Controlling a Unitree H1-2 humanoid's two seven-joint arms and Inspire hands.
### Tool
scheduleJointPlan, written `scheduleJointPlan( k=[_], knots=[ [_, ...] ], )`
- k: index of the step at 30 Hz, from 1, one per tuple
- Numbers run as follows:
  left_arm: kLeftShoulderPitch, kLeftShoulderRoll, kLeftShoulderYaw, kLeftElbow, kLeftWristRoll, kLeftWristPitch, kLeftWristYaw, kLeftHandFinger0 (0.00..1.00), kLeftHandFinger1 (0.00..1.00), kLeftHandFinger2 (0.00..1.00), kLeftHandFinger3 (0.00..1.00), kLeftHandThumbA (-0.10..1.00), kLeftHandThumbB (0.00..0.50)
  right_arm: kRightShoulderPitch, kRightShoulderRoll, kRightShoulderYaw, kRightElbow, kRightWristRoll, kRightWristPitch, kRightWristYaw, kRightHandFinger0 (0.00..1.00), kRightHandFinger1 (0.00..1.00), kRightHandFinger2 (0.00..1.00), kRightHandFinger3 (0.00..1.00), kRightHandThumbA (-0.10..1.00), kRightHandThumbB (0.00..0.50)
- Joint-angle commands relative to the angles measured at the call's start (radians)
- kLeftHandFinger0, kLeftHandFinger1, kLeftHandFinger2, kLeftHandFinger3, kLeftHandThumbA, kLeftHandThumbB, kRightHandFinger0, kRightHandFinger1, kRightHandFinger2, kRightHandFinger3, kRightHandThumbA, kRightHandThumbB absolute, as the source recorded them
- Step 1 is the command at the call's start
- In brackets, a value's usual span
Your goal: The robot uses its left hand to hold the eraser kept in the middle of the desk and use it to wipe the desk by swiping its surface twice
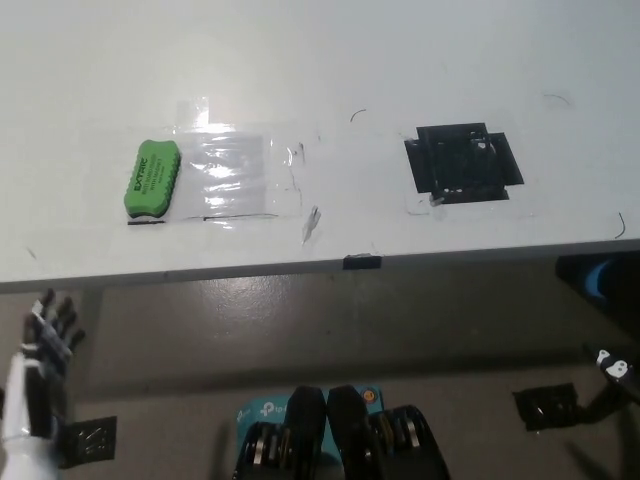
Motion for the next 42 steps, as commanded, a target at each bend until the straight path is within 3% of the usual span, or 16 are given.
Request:
scheduleJointPlan(
  k=[1, 4, 5, 7, 10, 12, 14, 17, 20, 22, 27, 28, 30, 32, 35, 42],
  knots=[
    [-0.082, 0.099, 0.034, -0.234, -0.033, 0.161, -0.012, 1.0, 1.0, 1.0, 1.0, 1.0, 0.29, -0.01, -0.016, -0.009, -0.023, 0.004, -0.037, -0.013, 1.0, 1.0, 1.0, 1.0, 1.0, 0.311],
    [-0.176, 0.179, 0.078, -0.312, -0.058, 0.261, -0.005, 1.0, 1.0, 1.0, 1.0, 1.0, 0.324, -0.009, -0.021, -0.009, -0.027, 0.008, -0.032, -0.007, 1.0, 1.0, 1.0, 1.0, 1.0, 0.312],
    [-0.202, 0.21, 0.079, -0.301, -0.031, 0.243, -0.012, 1.0, 1.0, 1.0, 1.0, 1.0, 0.319, -0.009, -0.023, -0.012, -0.034, 0.012, -0.02, -0.007, 1.0, 1.0, 1.0, 1.0, 1.0, 0.32],
    [-0.266, 0.252, 0.091, -0.274, -0.031, 0.277, -0.011, 1.0, 1.0, 1.0, 1.0, 1.0, 0.373, -0.007, -0.027, -0.009, -0.038, 0.009, -0.016, -0.003, 1.0, 1.0, 1.0, 1.0, 1.0, 0.335],
    [-0.347, 0.306, 0.071, -0.222, 0.009, 0.286, -0.013, 1.0, 1.0, 1.0, 1.0, 1.0, 0.355, -0.006, -0.029, -0.009, -0.039, 0.003, -0.015, -0.009, 1.0, 1.0, 1.0, 1.0, 1.0, 0.35],
    [-0.448, 0.357, 0.031, -0.12, 0.038, 0.268, -0.031, 1.0, 1.0, 1.0, 1.0, 1.0, 0.249, -0.007, -0.028, -0.011, -0.035, 0.013, -0.019, -0.007, 1.0, 1.0, 1.0, 1.0, 1.0, 0.326],
    [-0.487, 0.379, 0.007, -0.059, 0.055, 0.242, -0.038, 1.0, 1.0, 1.0, 1.0, 1.0, 0.233, -0.008, -0.027, -0.012, -0.034, 0.013, -0.018, -0.008, 1.0, 1.0, 1.0, 1.0, 1.0, 0.323],
    [-0.56, 0.434, -0.085, 0.096, 0.147, 0.222, -0.056, 1.0, 1.0, 1.0, 1.0, 1.0, 0.275, -0.008, -0.031, -0.007, -0.035, 0.007, -0.015, -0.006, 1.0, 1.0, 1.0, 1.0, 1.0, 0.304],
    [-0.647, 0.522, -0.237, 0.295, 0.271, 0.11, -0.105, 1.0, 1.0, 1.0, 1.0, 1.0, 0.213, -0.006, -0.03, -0.008, -0.043, 0.001, -0.007, -0.012, 1.0, 1.0, 1.0, 1.0, 1.0, 0.297],
    [-0.705, 0.563, -0.326, 0.405, 0.35, 0.051, -0.106, 1.0, 1.0, 1.0, 1.0, 1.0, 0.298, -0.007, -0.029, -0.01, -0.041, 0.012, -0.015, -0.007, 1.0, 1.0, 1.0, 1.0, 1.0, 0.293],
    [-0.821, 0.646, -0.534, 0.55, 0.577, -0.011, -0.099, 1.0, 1.0, 1.0, 1.0, 1.0, 0.218, -0.008, -0.032, -0.007, -0.043, 0.004, -0.016, -0.007, 1.0, 1.0, 1.0, 1.0, 1.0, 0.312],
    [-0.877, 0.68, -0.631, 0.582, 0.703, -0.019, -0.131, 1.0, 1.0, 1.0, 1.0, 1.0, 0.2, -0.008, -0.03, -0.008, -0.046, 0.001, -0.012, -0.011, 1.0, 1.0, 1.0, 1.0, 1.0, 0.303],
    [-0.917, 0.696, -0.696, 0.63, 0.782, -0.055, -0.104, 1.0, 1.0, 1.0, 1.0, 1.0, 0.209, -0.008, -0.027, -0.009, -0.048, 0.003, -0.005, -0.014, 1.0, 1.0, 1.0, 1.0, 1.0, 0.305],
    [-0.996, 0.725, -0.834, 0.701, 0.95, -0.076, -0.14, 1.0, 1.0, 1.0, 1.0, 1.0, 0.291, -0.01, -0.034, -0.008, -0.037, 0.004, -0.015, -0.007, 1.0, 1.0, 1.0, 1.0, 1.0, 0.286],
    [-1.02, 0.737, -0.902, 0.721, 1.009, -0.072, -0.155, 1.0, 1.0, 1.0, 1.0, 1.0, 0.339, 0.007, -0.032, -0.007, -0.052, 0.003, -0.006, -0.006, 1.0, 1.0, 1.0, 1.0, 1.0, 0.269],
    [-1.083, 0.742, -1.019, 0.755, 1.14, -0.022, -0.122, 1.0, 1.0, 1.0, 1.0, 1.0, 0.386, 0.013, -0.04, -0.009, -0.058, -0.009, -0.012, -0.009, 1.0, 1.0, 1.0, 1.0, 1.0, 0.293]
  ],
)
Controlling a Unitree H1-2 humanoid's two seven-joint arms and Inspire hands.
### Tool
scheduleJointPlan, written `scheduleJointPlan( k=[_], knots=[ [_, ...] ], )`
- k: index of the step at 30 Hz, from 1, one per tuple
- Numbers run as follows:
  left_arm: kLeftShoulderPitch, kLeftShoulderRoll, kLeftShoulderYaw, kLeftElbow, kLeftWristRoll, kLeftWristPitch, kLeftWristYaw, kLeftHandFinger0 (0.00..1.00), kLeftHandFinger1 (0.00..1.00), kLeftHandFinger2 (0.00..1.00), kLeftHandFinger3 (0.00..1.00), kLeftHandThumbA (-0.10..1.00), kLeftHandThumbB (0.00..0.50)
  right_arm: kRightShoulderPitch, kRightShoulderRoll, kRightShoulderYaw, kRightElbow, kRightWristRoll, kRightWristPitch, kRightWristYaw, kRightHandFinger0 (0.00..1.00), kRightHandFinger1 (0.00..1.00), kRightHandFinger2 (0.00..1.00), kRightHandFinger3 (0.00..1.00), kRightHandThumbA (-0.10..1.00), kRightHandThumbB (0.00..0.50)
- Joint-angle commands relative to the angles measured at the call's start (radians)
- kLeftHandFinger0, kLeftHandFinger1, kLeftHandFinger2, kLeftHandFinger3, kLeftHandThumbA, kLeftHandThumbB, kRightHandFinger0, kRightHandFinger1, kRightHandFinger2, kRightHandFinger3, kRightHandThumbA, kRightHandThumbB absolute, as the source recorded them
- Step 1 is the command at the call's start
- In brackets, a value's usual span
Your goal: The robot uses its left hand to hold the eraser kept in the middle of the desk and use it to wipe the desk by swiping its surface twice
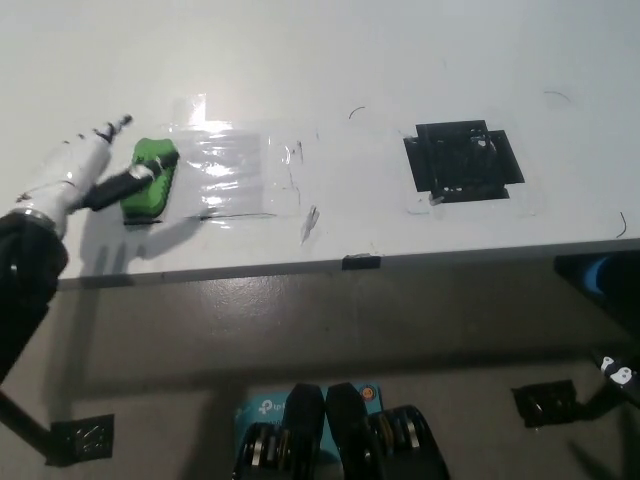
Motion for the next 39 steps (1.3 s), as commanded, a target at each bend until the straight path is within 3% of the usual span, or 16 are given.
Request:
scheduleJointPlan(
  k=[1, 6, 11, 21, 25, 29, 39],
  knots=[
    [-0.299, 0.191, -0.26, 0.038, 0.616, -0.143, -0.035, 1.0, 1.0, 1.0, 1.0, 1.0, 0.386, 0.007, -0.029, -0.008, -0.061, -0.005, -0.018, -0.006, 1.0, 1.0, 1.0, 1.0, 1.0, 0.287],
    [-0.318, 0.167, -0.283, 0.015, 0.609, -0.113, -0.064, 1.0, 1.0, 1.0, 1.0, 1.0, 0.406, 0.009, -0.027, -0.009, -0.065, -0.008, -0.024, -0.009, 1.0, 1.0, 1.0, 1.0, 1.0, 0.235],
    [-0.31, 0.149, -0.301, 0.027, 0.628, -0.087, -0.01, 1.0, 1.0, 1.0, 1.0, 1.0, 0.421, 0.0, -0.036, -0.004, -0.065, -0.01, -0.02, -0.002, 1.0, 1.0, 1.0, 1.0, 1.0, 0.275],
    [-0.263, 0.107, -0.3, 0.057, 0.653, -0.02, 0.036, 1.0, 1.0, 1.0, 1.0, 1.0, 0.43, -0.005, -0.035, -0.004, -0.079, -0.011, -0.006, -0.004, 1.0, 1.0, 1.0, 1.0, 1.0, 0.253],
    [-0.22, 0.091, -0.28, 0.091, 0.649, -0.016, 0.04, 1.0, 1.0, 1.0, 1.0, 1.0, 0.438, -0.011, -0.026, -0.001, -0.071, -0.005, -0.013, -0.003, 1.0, 1.0, 1.0, 1.0, 1.0, 0.312],
    [-0.175, 0.075, -0.242, 0.126, 0.632, -0.028, 0.068, 1.0, 1.0, 1.0, 1.0, 1.0, 0.443, -0.009, -0.025, -0.002, -0.074, -0.01, -0.012, -0.009, 1.0, 1.0, 1.0, 1.0, 1.0, 0.284],
    [-0.066, 0.002, -0.073, 0.189, 0.544, -0.095, 0.167, 1.0, 1.0, 1.0, 1.0, 1.0, 0.441, -0.004, -0.027, -0.001, -0.08, -0.007, -0.01, -0.007, 1.0, 1.0, 1.0, 1.0, 1.0, 0.342]
  ],
)
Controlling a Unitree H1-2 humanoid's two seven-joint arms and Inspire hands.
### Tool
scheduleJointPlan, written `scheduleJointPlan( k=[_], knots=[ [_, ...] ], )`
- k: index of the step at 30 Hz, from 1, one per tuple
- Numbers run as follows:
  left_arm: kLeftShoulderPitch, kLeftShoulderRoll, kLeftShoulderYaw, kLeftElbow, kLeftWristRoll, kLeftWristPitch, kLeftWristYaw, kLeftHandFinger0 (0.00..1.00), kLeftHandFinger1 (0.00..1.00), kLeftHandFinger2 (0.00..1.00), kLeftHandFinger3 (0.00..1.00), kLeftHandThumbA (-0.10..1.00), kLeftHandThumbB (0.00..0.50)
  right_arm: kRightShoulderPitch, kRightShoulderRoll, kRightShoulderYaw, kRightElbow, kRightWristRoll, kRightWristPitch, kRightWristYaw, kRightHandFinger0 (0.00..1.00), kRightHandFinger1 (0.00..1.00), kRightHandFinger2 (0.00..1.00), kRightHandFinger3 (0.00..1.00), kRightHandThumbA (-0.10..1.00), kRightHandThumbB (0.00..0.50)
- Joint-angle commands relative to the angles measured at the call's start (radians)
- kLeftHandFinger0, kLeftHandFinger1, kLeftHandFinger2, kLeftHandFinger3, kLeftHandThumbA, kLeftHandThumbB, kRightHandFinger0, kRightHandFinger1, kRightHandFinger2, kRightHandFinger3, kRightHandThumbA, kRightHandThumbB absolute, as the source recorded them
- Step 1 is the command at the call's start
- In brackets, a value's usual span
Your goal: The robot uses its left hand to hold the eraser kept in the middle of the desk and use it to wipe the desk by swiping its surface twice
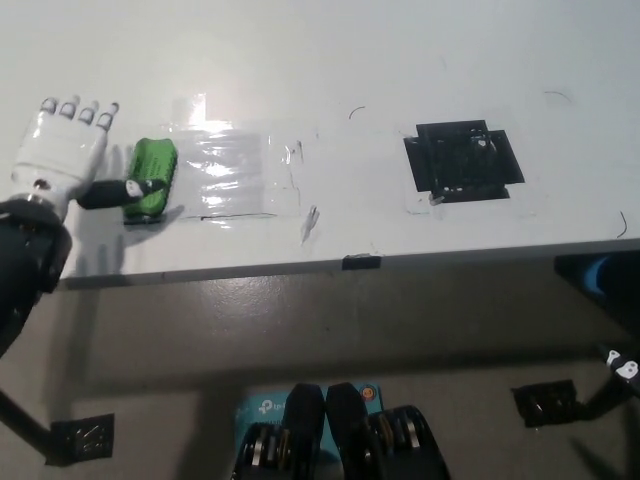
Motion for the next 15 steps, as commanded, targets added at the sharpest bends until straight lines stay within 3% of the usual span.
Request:
scheduleJointPlan(
  k=[1, 2, 5, 12, 14, 15],
  knots=[
    [-0.005, -0.011, 0.048, 0.012, 0.0, -0.044, 0.089, 1.0, 1.0, 1.0, 1.0, 1.0, 0.443, -0.005, -0.019, -0.003, -0.042, -0.002, -0.013, -0.005, 1.0, 1.0, 1.0, 1.0, 1.0, 0.341],
    [-0.006, -0.025, 0.052, 0.023, 0.002, -0.055, 0.102, 1.0, 1.0, 1.0, 1.0, 1.0, 0.444, -0.007, -0.022, -0.002, -0.036, -0.007, -0.017, -0.007, 1.0, 1.0, 1.0, 1.0, 1.0, 0.314],
    [-0.014, -0.039, 0.075, 0.0, -0.007, -0.072, 0.094, 1.0, 1.0, 1.0, 1.0, 1.0, 0.462, -0.015, -0.025, -0.001, -0.031, -0.006, -0.018, -0.005, 1.0, 1.0, 1.0, 1.0, 1.0, 0.305],
    [-0.016, -0.1, 0.146, -0.002, -0.078, -0.146, 0.096, 1.0, 1.0, 1.0, 1.0, 1.0, 0.5, -0.011, -0.026, -0.002, -0.037, -0.004, -0.009, -0.004, 1.0, 1.0, 1.0, 1.0, 1.0, 0.339],
    [-0.014, -0.11, 0.154, 0.004, -0.074, -0.154, 0.104, 1.0, 1.0, 1.0, 1.0, 1.0, 0.49, -0.009, -0.024, -0.003, -0.039, -0.003, -0.006, -0.005, 1.0, 1.0, 1.0, 1.0, 1.0, 0.35],
    [-0.024, -0.119, 0.147, 0.012, -0.06, -0.157, 0.113, 1.0, 1.0, 1.0, 1.0, 1.0, 0.47, -0.009, -0.029, 0.0, -0.035, -0.009, -0.012, -0.003, 1.0, 1.0, 1.0, 1.0, 1.0, 0.327]
  ],
)
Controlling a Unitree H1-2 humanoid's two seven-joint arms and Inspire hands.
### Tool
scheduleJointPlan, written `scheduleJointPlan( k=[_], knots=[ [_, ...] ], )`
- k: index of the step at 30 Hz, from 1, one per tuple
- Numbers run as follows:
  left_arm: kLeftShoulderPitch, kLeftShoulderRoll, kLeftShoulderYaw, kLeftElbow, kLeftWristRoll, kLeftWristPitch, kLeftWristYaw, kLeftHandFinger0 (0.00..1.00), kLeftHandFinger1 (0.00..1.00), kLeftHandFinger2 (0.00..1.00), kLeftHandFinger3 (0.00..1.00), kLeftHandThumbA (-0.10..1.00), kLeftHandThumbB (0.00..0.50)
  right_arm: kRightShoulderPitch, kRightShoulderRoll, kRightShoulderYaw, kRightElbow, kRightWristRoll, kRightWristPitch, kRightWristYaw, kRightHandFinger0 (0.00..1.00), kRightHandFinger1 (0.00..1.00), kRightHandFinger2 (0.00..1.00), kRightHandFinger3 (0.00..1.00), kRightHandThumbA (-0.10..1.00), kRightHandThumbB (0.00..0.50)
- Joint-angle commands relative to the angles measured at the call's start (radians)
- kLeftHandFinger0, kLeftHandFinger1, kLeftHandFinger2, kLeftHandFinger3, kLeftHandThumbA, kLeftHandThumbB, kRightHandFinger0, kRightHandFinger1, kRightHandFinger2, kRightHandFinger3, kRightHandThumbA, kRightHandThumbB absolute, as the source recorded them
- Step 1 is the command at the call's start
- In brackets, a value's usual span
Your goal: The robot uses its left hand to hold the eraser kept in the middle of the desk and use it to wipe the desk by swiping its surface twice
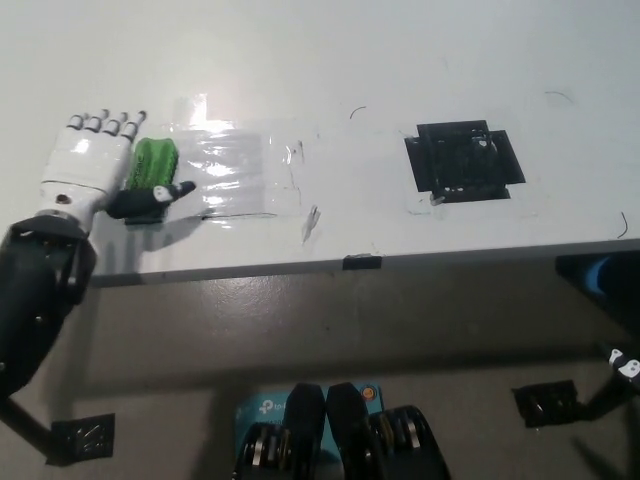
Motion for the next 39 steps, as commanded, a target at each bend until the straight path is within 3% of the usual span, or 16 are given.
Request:
scheduleJointPlan(
  k=[1, 5, 8, 9, 13, 14, 18, 21, 24, 25, 28, 29, 31, 34, 39],
  knots=[
    [-0.057, -0.012, 0.017, -0.003, 0.004, -0.052, 0.058, 1.0, 1.0, 1.0, 1.0, 1.0, 0.462, -0.006, -0.023, 0.0, -0.036, -0.006, -0.013, -0.002, 1.0, 1.0, 1.0, 1.0, 1.0, 0.32],
    [-0.07, -0.023, 0.02, 0.003, 0.019, -0.057, 0.08, 1.0, 1.0, 1.0, 1.0, 1.0, 0.439, -0.005, -0.023, 0.001, -0.041, -0.006, -0.005, -0.002, 1.0, 1.0, 1.0, 1.0, 1.0, 0.306],
    [-0.076, -0.023, 0.033, -0.014, 0.003, -0.067, 0.062, 1.0, 1.0, 1.0, 1.0, 1.0, 0.425, -0.012, -0.023, 0.003, -0.037, -0.003, -0.015, 0.001, 1.0, 1.0, 1.0, 1.0, 1.0, 0.328],
    [-0.067, -0.024, 0.027, -0.008, 0.012, -0.065, 0.064, 1.0, 1.0, 1.0, 1.0, 1.0, 0.461, -0.012, -0.021, 0.001, -0.039, -0.004, -0.008, -0.003, 1.0, 1.0, 1.0, 1.0, 1.0, 0.314],
    [-0.057, -0.022, 0.023, 0.017, 0.005, -0.068, 0.046, 1.0, 1.0, 1.0, 1.0, 1.0, 0.452, -0.014, -0.017, 0.003, -0.035, -0.005, -0.015, -0.005, 1.0, 1.0, 1.0, 1.0, 1.0, 0.318],
    [-0.055, -0.022, 0.022, 0.024, 0.008, -0.064, 0.048, 1.0, 1.0, 1.0, 1.0, 1.0, 0.45, -0.015, -0.015, 0.002, -0.036, -0.005, -0.013, -0.007, 1.0, 1.0, 1.0, 1.0, 1.0, 0.294],
    [-0.052, -0.011, 0.015, 0.053, 0.009, -0.061, 0.02, 1.0, 1.0, 1.0, 1.0, 1.0, 0.496, -0.017, -0.014, 0.003, -0.031, 0.004, -0.023, -0.001, 1.0, 1.0, 1.0, 1.0, 1.0, 0.284],
    [-0.049, -0.012, 0.013, 0.077, 0.01, -0.058, 0.021, 1.0, 1.0, 1.0, 1.0, 1.0, 0.5, -0.02, -0.016, 0.003, -0.03, 0.004, -0.025, -0.001, 1.0, 1.0, 1.0, 1.0, 1.0, 0.294],
    [-0.031, -0.011, 0.011, 0.082, 0.01, -0.051, 0.014, 1.0, 1.0, 1.0, 1.0, 1.0, 0.495, -0.025, -0.019, 0.001, -0.025, 0.004, -0.027, -0.001, 1.0, 1.0, 1.0, 1.0, 1.0, 0.343],
    [-0.028, -0.021, 0.005, 0.108, 0.013, -0.052, 0.029, 1.0, 1.0, 1.0, 1.0, 1.0, 0.466, -0.027, -0.026, 0.005, -0.027, -0.011, -0.027, -0.003, 1.0, 1.0, 1.0, 1.0, 1.0, 0.337],
    [-0.022, -0.03, 0.007, 0.118, 0.006, -0.054, 0.041, 1.0, 1.0, 1.0, 1.0, 1.0, 0.462, -0.035, -0.028, 0.005, -0.031, -0.012, -0.02, -0.005, 1.0, 1.0, 1.0, 1.0, 1.0, 0.336],
    [-0.02, -0.041, 0.01, 0.132, -0.002, -0.063, 0.058, 1.0, 1.0, 1.0, 1.0, 1.0, 0.498, -0.039, -0.028, 0.004, -0.036, -0.012, -0.008, -0.007, 1.0, 1.0, 1.0, 1.0, 1.0, 0.302],
    [-0.018, -0.056, 0.015, 0.135, -0.012, -0.063, 0.062, 1.0, 1.0, 1.0, 1.0, 1.0, 0.5, -0.049, -0.034, 0.004, -0.032, -0.011, -0.011, -0.005, 1.0, 1.0, 1.0, 1.0, 1.0, 0.277],
    [-0.016, -0.066, 0.018, 0.144, -0.014, -0.079, 0.097, 1.0, 1.0, 1.0, 1.0, 1.0, 0.494, -0.054, -0.033, 0.004, -0.045, -0.007, 0.009, -0.004, 1.0, 1.0, 1.0, 1.0, 1.0, 0.279],
    [-0.012, -0.087, 0.015, 0.12, -0.013, -0.065, 0.069, 1.0, 1.0, 1.0, 1.0, 1.0, 0.486, -0.059, -0.038, 0.008, -0.049, -0.006, 0.006, 0.001, 1.0, 1.0, 1.0, 1.0, 1.0, 0.283]
  ],
)
